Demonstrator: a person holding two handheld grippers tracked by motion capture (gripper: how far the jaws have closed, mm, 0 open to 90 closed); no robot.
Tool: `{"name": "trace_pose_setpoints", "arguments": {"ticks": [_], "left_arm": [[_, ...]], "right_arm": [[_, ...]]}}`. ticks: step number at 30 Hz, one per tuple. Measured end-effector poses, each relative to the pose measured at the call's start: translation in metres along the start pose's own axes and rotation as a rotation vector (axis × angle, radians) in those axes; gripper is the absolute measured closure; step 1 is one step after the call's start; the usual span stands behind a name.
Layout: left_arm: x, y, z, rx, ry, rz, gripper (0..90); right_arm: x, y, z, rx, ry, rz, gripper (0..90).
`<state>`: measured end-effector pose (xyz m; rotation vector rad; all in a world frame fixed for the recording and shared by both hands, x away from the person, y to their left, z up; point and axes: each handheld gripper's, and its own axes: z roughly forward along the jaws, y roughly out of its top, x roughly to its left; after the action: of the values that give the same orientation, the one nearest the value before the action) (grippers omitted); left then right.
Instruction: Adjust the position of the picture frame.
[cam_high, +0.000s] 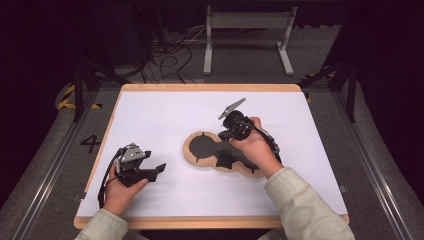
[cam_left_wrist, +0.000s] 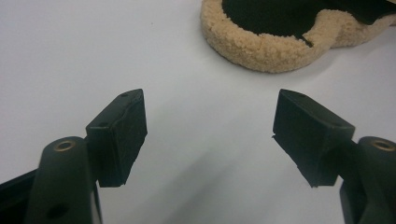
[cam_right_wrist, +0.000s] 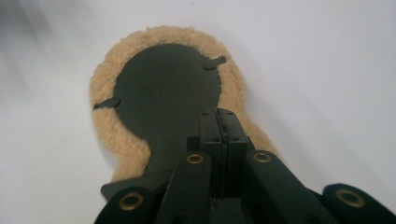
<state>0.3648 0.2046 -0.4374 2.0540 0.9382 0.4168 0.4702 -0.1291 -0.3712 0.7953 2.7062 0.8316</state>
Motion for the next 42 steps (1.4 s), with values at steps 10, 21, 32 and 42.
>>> {"name": "trace_pose_setpoints", "arguments": {"ticks": [10, 21, 32, 42], "left_arm": [[0.000, -0.001, 0.001, 0.006, -0.006, 0.004, 26.6], [-0.001, 0.000, 0.005, 0.012, -0.017, 0.007, 26.6], [-0.001, 0.002, 0.007, 0.013, -0.019, 0.021, 26.6], [-0.002, 0.009, 0.013, 0.011, -0.038, 0.023, 26.5]], "right_arm": [[-0.020, 0.012, 0.043, 0.035, -0.034, 0.013, 90.0], [-0.033, 0.008, 0.069, 0.070, -0.034, 0.095, 90.0], [-0.010, 0.010, 0.075, 0.107, 0.027, 0.054, 90.0], [0.000, 0.002, 0.037, -0.009, 0.031, 0.049, 90.0]]}}
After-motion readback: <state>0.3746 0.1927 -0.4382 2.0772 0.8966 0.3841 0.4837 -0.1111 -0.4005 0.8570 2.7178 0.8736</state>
